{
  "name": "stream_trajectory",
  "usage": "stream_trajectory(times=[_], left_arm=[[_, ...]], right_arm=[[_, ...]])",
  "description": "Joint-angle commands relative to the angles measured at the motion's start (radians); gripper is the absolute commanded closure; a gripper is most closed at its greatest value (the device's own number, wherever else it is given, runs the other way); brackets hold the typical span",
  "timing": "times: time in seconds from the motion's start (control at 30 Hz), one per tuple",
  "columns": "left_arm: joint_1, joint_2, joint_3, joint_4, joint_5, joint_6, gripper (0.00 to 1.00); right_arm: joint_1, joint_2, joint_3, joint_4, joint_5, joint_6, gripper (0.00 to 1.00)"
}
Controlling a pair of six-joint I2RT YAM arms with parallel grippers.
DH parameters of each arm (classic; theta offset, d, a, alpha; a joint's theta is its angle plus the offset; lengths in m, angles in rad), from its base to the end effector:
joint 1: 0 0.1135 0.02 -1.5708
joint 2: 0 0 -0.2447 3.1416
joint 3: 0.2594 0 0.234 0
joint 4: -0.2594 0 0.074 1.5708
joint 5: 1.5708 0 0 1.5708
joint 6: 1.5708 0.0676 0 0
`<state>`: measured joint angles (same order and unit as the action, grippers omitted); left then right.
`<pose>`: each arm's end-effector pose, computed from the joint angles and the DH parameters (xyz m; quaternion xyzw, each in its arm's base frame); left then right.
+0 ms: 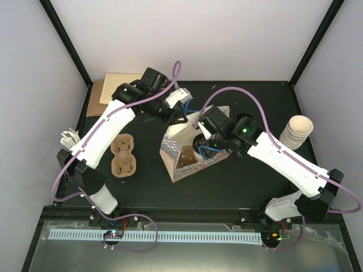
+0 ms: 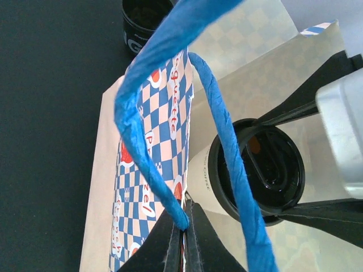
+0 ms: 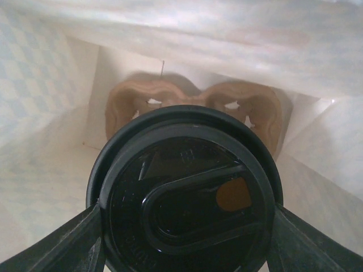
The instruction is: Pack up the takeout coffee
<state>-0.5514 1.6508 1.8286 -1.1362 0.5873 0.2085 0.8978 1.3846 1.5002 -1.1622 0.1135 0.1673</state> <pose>0.2584 -0.2029 0.3499 0.4195 0.8152 -0.3212 0.2372 0.1700 0.2010 0.3175 -0.3307 0.9059 0.0841 0.2507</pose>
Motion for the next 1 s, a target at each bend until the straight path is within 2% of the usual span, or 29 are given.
stream_trajectory(times=[0.0, 0.2, 0.37, 0.73, 0.97], left_arm=[[-0.005, -0.007, 0.042, -0.018, -0.005, 0.026, 0.99], [-0.005, -0.052, 0.017, 0.004, -0.146, 0.010, 0.98], [-0.005, -0.099, -0.017, 0.036, -0.211, 0.006, 0.99], [-0.017, -0.151, -0.078, 0.072, -0.241, -0.009, 0.99], [-0.082, -0.173, -0.133, 0.081, -0.306, -0.001, 0.98]], right_arm=[[0.020, -0.029, -0.037, -0.001, 0.024, 0.025, 0.46], [0.102, -0.065, -0.064, 0.052, 0.001, 0.042, 0.46], [0.166, -0.070, -0.093, 0.087, -0.009, 0.043, 0.46], [0.282, -0.105, -0.212, 0.168, 0.016, 0.050, 0.47], [0.306, -0.125, -0.222, 0.214, 0.093, 0.046, 0.47]])
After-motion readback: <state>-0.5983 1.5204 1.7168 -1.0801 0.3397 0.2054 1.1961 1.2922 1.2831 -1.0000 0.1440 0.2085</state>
